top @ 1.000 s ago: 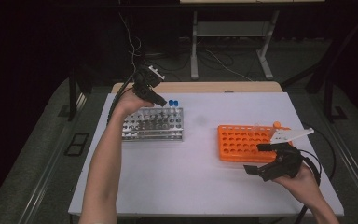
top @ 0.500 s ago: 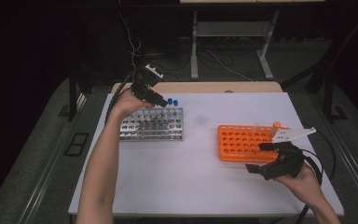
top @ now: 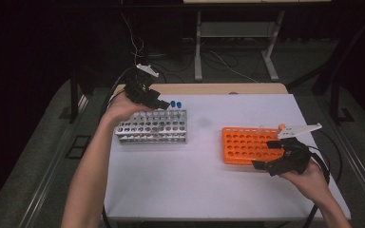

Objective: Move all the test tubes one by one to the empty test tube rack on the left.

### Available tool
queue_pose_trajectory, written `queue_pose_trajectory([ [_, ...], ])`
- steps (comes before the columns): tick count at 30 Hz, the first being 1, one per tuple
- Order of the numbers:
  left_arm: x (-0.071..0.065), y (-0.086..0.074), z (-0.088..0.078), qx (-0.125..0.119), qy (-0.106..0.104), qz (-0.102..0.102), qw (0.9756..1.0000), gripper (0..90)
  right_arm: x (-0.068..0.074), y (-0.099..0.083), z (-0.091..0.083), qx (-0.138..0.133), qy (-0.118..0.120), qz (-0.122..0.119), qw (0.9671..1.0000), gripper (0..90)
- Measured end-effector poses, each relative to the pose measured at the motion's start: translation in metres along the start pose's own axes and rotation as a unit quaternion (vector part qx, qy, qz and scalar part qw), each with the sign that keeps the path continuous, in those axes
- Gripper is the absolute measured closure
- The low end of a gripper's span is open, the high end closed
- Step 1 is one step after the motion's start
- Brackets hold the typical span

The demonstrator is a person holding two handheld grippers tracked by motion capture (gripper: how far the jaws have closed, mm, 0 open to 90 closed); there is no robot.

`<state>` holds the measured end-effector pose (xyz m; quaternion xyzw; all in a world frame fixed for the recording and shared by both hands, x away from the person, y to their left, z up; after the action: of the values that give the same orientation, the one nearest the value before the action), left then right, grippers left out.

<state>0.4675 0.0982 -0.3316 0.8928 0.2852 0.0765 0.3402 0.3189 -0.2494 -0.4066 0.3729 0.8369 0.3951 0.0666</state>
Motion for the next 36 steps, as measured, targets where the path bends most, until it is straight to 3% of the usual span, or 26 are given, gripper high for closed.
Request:
queue_pose_trajectory([
  [9,-0.023,-0.012,-0.006,-0.017,-0.015,0.006,0.9997,19.5,-0.023,0.007,0.015,0.017,-0.019,0.022,0.9994,0.4],
  [13,-0.029,-0.017,-0.008,-0.021,-0.017,0.010,0.9996,15.9,-0.034,0.007,0.024,0.027,-0.041,0.029,0.9984,1.1],
  [15,-0.033,-0.018,-0.009,-0.028,-0.020,0.012,0.9993,15.7,-0.038,0.008,0.027,0.028,-0.053,0.032,0.9977,13.4],
  [20,-0.041,-0.023,-0.009,-0.030,-0.026,0.021,0.9990,15.6,-0.049,0.008,0.037,0.037,-0.089,0.042,0.9944,23.7],
  [28,-0.049,-0.026,-0.009,-0.031,-0.034,0.033,0.9984,15.7,-0.069,0.006,0.048,0.056,-0.162,0.061,0.9833,47.7],
  [32,-0.051,-0.027,-0.009,-0.030,-0.034,0.034,0.9984,15.7,-0.073,0.007,0.050,0.051,-0.180,0.063,0.9803,56.2],
  [36,-0.053,-0.027,-0.008,-0.030,-0.035,0.037,0.9983,15.7,-0.074,0.009,0.053,0.044,-0.186,0.064,0.9794,63.2],
])
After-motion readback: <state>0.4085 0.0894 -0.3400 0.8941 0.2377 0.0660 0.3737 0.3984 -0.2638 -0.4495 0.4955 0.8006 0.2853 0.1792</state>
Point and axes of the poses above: each handheld gripper's, and its own axes: z roughly forward along the jaws, y roughly out of its top, x roughly to its left, the point moved 7 cm from there along z, roughly forward along the jaws, and after that the axes turned 1 degree about x, right-handed, at the moved point
